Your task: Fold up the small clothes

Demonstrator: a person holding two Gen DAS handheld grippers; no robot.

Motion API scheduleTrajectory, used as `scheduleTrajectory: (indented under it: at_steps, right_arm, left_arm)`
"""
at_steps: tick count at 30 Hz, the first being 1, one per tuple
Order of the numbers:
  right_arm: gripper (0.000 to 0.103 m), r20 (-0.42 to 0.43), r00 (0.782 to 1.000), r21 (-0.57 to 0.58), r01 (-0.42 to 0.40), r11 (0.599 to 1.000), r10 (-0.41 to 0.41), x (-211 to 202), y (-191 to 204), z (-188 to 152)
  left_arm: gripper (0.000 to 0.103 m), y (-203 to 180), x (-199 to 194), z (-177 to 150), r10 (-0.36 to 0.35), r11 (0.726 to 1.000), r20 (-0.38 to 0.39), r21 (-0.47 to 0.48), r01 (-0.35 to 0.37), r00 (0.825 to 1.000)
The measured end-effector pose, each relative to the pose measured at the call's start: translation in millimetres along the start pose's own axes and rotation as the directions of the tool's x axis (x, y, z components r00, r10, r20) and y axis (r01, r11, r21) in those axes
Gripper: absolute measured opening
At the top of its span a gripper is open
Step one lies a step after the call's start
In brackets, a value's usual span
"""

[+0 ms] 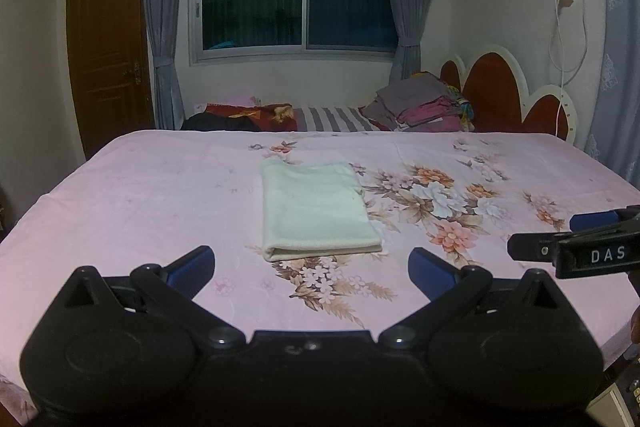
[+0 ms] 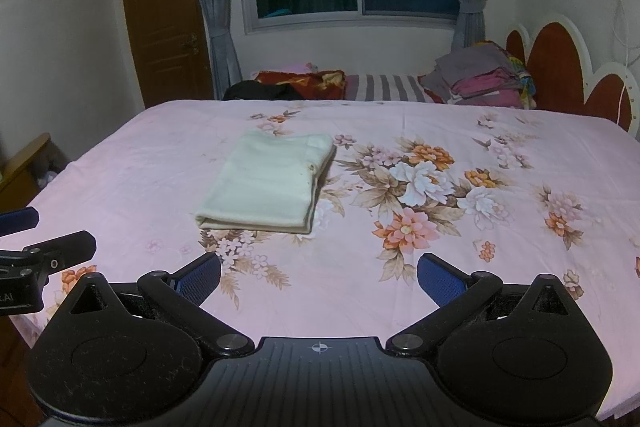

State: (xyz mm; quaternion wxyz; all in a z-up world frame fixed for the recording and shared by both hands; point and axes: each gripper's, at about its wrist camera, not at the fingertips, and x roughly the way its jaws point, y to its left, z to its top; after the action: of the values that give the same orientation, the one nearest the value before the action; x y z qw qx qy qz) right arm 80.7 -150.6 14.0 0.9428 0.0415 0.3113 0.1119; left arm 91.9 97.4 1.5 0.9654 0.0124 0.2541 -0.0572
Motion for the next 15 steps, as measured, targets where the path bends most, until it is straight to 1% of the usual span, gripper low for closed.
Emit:
scheduleTrajectory:
  at_steps: [15]
  right_arm:
    - [0.103, -0.002, 1.000, -0.020, -0.026, 0.999, 0.026, 1.5, -5.0, -0.4]
  left_arm:
    - [0.103, 4.5, -0.8, 1.3, 0.013, 1.000, 0.024, -0.013, -0.013, 1.000]
